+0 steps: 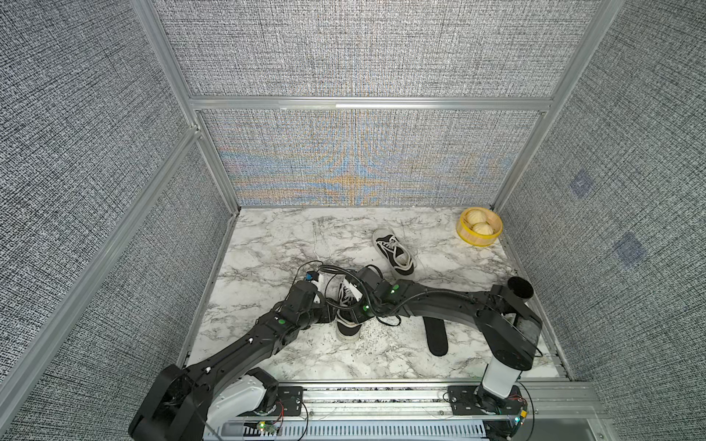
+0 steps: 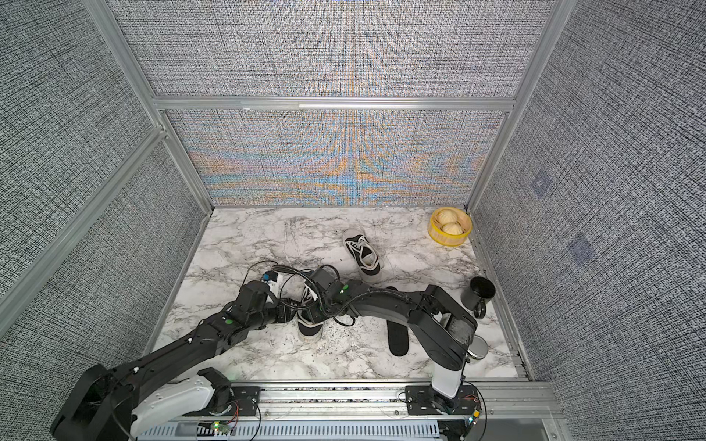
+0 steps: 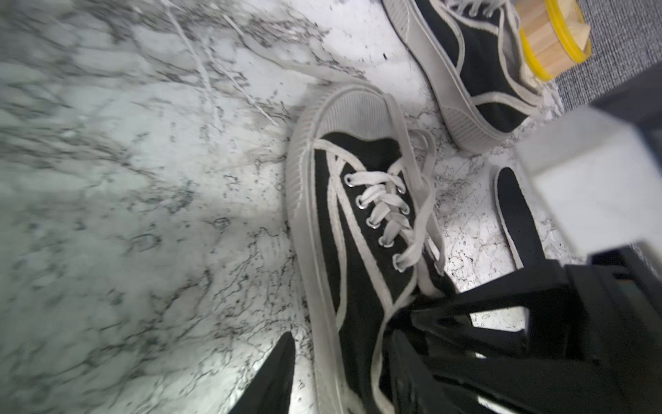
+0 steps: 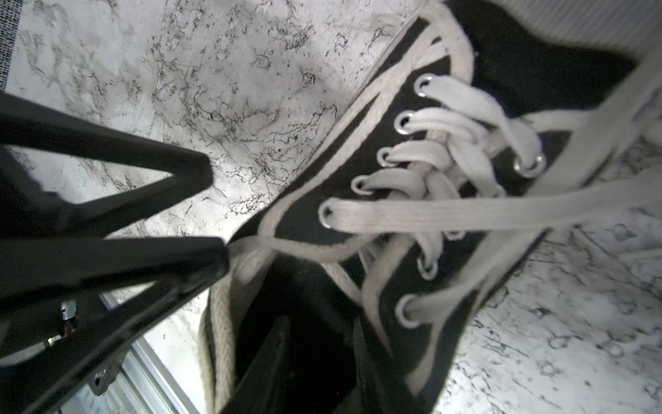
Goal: Remove the insole from the shoe
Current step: Untie the shoelace on the shoe, then remove the insole from the shoe.
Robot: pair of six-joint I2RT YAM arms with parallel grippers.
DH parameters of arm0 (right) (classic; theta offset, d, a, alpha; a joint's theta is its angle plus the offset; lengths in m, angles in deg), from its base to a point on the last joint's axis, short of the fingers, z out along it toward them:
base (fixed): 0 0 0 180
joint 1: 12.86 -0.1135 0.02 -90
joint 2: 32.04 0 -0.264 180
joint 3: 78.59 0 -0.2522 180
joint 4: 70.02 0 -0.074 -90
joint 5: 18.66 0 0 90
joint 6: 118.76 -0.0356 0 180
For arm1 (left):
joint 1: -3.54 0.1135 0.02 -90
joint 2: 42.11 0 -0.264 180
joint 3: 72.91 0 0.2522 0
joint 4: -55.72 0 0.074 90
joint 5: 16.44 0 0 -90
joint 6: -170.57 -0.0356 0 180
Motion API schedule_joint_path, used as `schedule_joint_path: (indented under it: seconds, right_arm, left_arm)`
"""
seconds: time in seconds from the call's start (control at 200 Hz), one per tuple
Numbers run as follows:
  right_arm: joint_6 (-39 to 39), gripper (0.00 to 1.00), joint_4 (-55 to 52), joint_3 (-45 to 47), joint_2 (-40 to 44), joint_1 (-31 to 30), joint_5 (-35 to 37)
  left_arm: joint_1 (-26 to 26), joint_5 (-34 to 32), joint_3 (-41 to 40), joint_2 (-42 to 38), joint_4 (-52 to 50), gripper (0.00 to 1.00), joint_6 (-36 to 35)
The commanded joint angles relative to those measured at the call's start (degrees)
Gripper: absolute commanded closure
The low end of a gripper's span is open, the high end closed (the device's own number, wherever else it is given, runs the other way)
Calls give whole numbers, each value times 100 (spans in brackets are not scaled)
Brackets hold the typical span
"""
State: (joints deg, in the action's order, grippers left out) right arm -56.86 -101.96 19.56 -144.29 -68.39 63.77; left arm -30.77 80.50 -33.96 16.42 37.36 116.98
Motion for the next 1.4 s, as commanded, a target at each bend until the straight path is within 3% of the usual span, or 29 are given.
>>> schedule_joint_path:
  seconds: [0.0, 0.175, 0.255, 0.355, 0.645, 0.866, 1.016, 1.141, 1.396]
  right_arm:
    - [-22, 62, -416, -261, -153, -70, 258]
    - [-240, 55, -946, -710, -441, -272, 702]
    - [-383, 45, -1083, -858, -603, -348, 924]
    - [-518, 42, -1177, -1060, -795, -434, 1126]
    - [-933, 41, -1526, -1569, -1552, -537, 1654]
    - [-1246, 57, -1760, -1573, -1945, -529, 1935]
    - [-1300, 84, -1708, -1501, -1892, -523, 1861]
    - [-1256, 100, -1636, -1607, -1636, -490, 1664]
    - [-1037, 100, -1295, -1635, -856, -139, 763]
  left_arm:
    - [2, -794, 21, -362, -822, 54, 309]
    - [12, -1799, -181, -848, -2067, 54, 1414]
    - [7, -2057, -388, -1137, -2206, 54, 1925]
    - [11, -2222, -681, -1612, -2124, 54, 2376]
    - [10, -2209, -754, -2113, -2387, 54, 2404]
    - [11, -2005, -728, -2119, -2159, 54, 2196]
    - [11, -1681, -628, -1995, -1827, 54, 1779]
    - [9, -1174, -568, -1814, -1387, 54, 1417]
    - [12, -63, -638, -1500, -346, 54, 1176]
